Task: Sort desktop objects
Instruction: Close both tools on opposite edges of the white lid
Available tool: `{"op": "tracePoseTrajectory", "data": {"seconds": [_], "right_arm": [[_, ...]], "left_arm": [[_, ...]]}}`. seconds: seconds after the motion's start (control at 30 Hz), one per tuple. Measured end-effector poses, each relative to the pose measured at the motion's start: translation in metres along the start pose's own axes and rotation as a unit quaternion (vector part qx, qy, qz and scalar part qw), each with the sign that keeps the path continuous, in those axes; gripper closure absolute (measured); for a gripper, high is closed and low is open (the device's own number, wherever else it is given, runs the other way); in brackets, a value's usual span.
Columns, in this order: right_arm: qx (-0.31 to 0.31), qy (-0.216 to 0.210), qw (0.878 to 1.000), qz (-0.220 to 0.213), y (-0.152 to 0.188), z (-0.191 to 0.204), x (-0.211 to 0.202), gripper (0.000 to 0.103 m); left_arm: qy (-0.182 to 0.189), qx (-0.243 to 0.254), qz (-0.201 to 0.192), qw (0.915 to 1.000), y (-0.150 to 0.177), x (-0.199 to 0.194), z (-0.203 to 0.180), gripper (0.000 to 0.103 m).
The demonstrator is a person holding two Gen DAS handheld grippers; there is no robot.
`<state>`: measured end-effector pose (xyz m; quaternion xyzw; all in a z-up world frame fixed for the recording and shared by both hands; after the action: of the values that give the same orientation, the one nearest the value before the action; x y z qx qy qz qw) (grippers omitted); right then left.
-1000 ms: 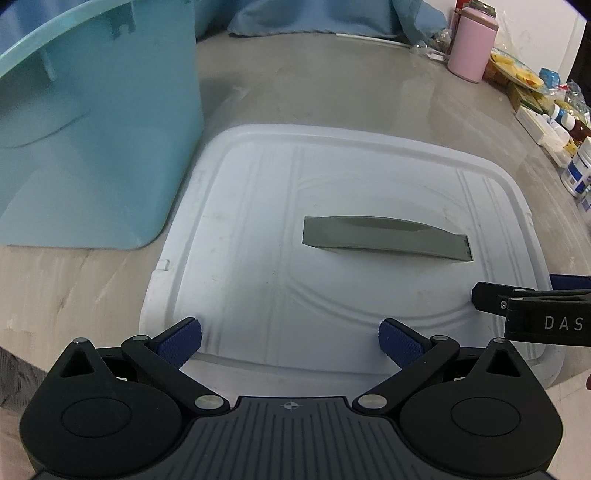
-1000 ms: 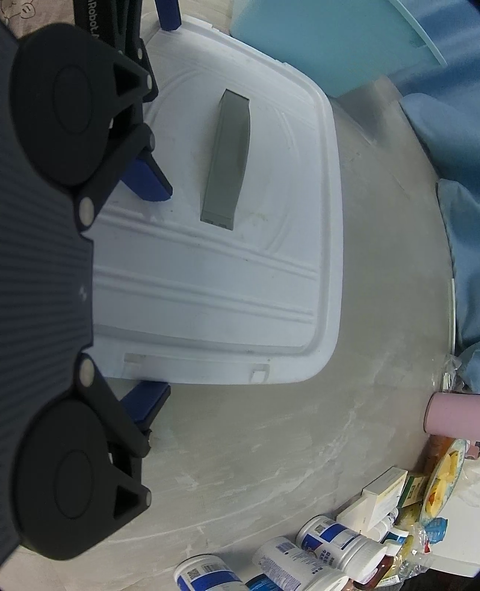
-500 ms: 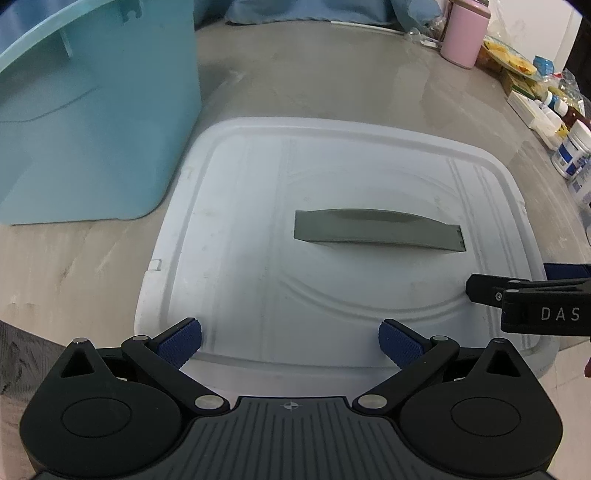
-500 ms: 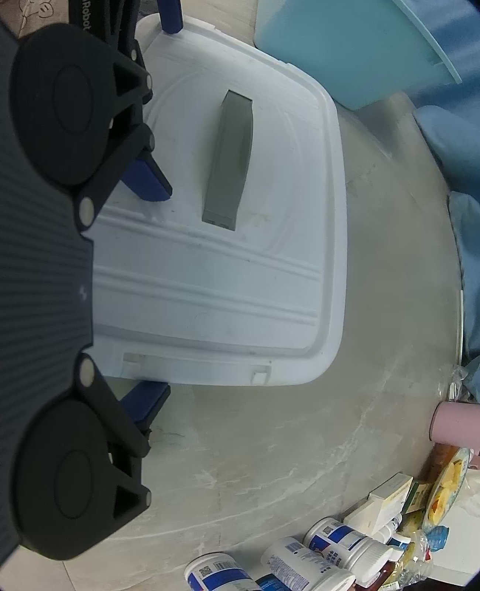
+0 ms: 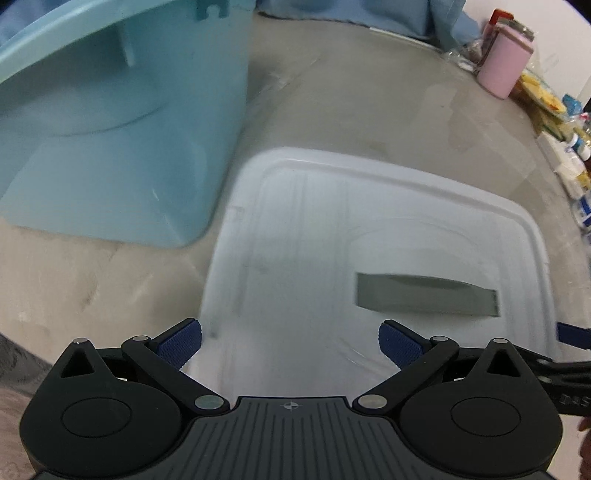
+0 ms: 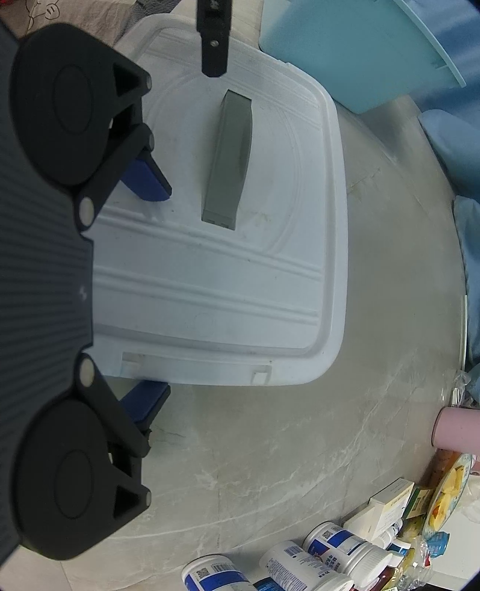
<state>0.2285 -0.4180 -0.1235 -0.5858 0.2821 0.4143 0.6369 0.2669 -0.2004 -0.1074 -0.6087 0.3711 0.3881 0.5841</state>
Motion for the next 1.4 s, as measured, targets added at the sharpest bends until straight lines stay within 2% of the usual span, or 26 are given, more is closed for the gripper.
{"op": "tracePoseTrajectory", "data": {"seconds": [0.07,0.17,0.27,0.37,1.4], "right_arm": [[0.0,0.0,1.0,0.001,0.0,0.0,0.0,0.0],[0.0,-0.001,1.0,0.001,0.0,0.0,0.0,0.0],[0.0,0.0,1.0,0.002,-0.001,0.0,0.0,0.0],[0.0,0.001,1.0,0.003,-0.001,0.001,0.0,0.0],[0.013,0.002,0.999,0.039,0.047,0.017,-0.026,0.0]], "left_arm": [[-0.004,0.013,0.012,0.9998,-0.004,0.01,0.003,0.0],[0.023,0.003,0.019,0.9996,-0.007,0.019,0.011,0.0],[0.031,0.009,0.019,0.9993,-0.01,0.023,0.013,0.0],[0.033,0.018,0.011,0.9992,-0.011,0.025,0.012,0.0],[0.037,0.03,0.056,0.9973,0.029,0.008,0.015,0.0]]}}
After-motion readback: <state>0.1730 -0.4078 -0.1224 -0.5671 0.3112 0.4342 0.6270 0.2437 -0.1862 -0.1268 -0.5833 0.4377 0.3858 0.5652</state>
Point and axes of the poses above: each gripper's, at about its wrist camera, not at the fingertips, and x roughly the way its jaws point, z to its left, y to its underside, the point moved 8 cm from there along x, roughly the way its jaws point, and after that the axes turned 2 degrees about -y, right-handed, at the moved point
